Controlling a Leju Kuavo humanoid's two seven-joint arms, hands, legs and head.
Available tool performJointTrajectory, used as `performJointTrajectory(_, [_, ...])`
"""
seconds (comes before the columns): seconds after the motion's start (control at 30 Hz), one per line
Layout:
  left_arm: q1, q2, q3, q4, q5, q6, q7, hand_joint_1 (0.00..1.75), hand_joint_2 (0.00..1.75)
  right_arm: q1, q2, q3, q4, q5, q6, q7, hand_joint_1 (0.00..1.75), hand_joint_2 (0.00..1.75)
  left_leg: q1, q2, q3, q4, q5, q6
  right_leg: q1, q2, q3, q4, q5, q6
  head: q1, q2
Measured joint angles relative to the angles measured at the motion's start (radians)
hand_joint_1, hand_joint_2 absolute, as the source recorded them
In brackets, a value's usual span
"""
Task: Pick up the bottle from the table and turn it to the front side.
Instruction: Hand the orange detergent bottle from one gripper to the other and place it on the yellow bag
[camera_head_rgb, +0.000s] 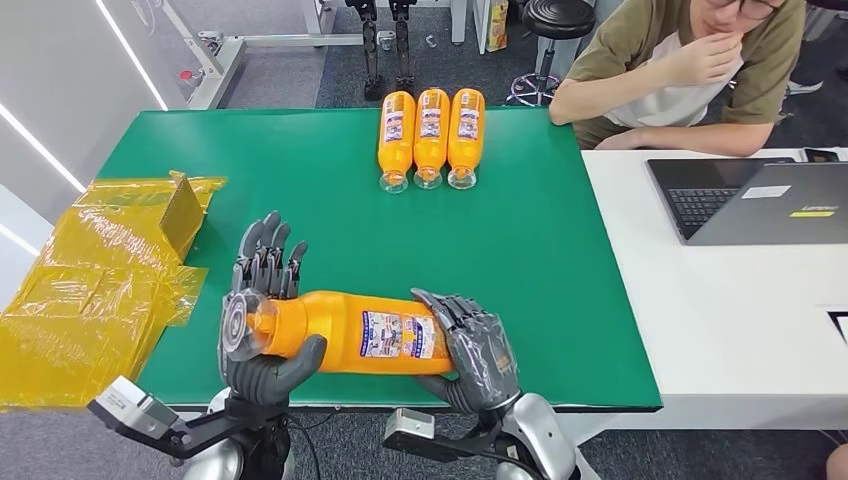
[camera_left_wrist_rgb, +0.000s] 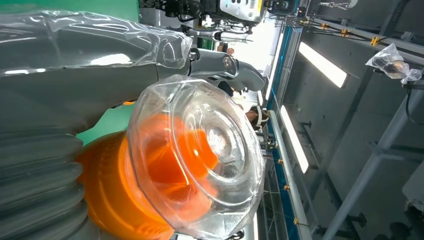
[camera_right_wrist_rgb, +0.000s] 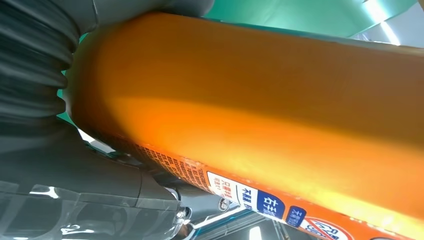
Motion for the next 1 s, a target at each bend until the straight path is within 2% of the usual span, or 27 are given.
performJointTrajectory(0.03, [0.002, 0.000, 0.000, -0.001, -0.001, 0.000, 0.000, 1.75, 1.75, -0.002, 0.000, 0.000, 0.002, 0.000, 0.002, -0.003, 1.75, 1.75, 0.000, 0.000, 0.000, 0.000, 0.000, 0.000, 0.000, 0.000, 0.000, 0.000, 0.000, 0.000, 0.000, 0.000])
performJointTrajectory(0.37, [0.018, 0.000, 0.001, -0.015, -0.010, -0.016, 0.000, 1.75, 1.75, -0.023, 0.000, 0.005, 0.014, 0.000, 0.009, -0.008, 1.75, 1.75, 0.000, 0.000, 0.000, 0.000, 0.000, 0.000, 0.000, 0.000, 0.000, 0.000, 0.000, 0.000, 0.000, 0.000])
performJointTrajectory(0.4, [0.020, 0.000, 0.001, -0.016, -0.010, -0.017, 0.000, 1.75, 1.75, -0.024, 0.000, 0.006, 0.015, 0.000, 0.009, -0.009, 1.70, 1.75, 0.000, 0.000, 0.000, 0.000, 0.000, 0.000, 0.000, 0.000, 0.000, 0.000, 0.000, 0.000, 0.000, 0.000])
performJointTrajectory(0.53, [0.024, 0.000, 0.001, -0.022, -0.012, -0.019, -0.001, 1.75, 1.75, -0.026, 0.000, 0.008, 0.016, -0.004, 0.009, -0.015, 0.49, 1.75, 0.000, 0.000, 0.000, 0.000, 0.000, 0.000, 0.000, 0.000, 0.000, 0.000, 0.000, 0.000, 0.000, 0.000])
performJointTrajectory(0.57, [0.024, -0.001, 0.001, -0.024, -0.012, -0.020, -0.001, 1.75, 1.75, -0.027, 0.001, 0.009, 0.016, -0.005, 0.007, -0.016, 0.49, 1.75, 0.000, 0.000, 0.000, 0.000, 0.000, 0.000, 0.000, 0.000, 0.000, 0.000, 0.000, 0.000, 0.000, 0.000])
performJointTrajectory(0.7, [0.025, -0.003, 0.001, -0.031, -0.014, -0.021, -0.002, 1.75, 1.75, -0.027, 0.003, 0.014, 0.016, -0.014, 0.001, -0.021, 0.00, 1.75, 0.000, 0.000, 0.000, 0.000, 0.000, 0.000, 0.000, 0.000, 0.000, 0.000, 0.000, 0.000, 0.000, 0.000])
performJointTrajectory(0.9, [0.026, -0.006, 0.005, -0.038, -0.048, 0.004, 0.009, 1.75, 1.75, -0.023, 0.003, 0.018, 0.020, -0.050, -0.017, -0.039, 0.00, 1.75, 0.000, 0.000, 0.000, 0.000, 0.000, 0.000, 0.000, 0.000, 0.000, 0.000, 0.000, 0.000, 0.000, 0.000])
performJointTrajectory(1.0, [0.034, -0.006, 0.014, -0.038, -0.116, 0.078, 0.030, 1.75, 1.75, -0.014, 0.003, 0.018, 0.009, -0.113, -0.075, -0.076, 0.00, 1.75, 0.000, 0.000, 0.000, 0.000, 0.000, 0.000, 0.000, 0.000, 0.000, 0.000, 0.000, 0.000, 0.000, 0.000])
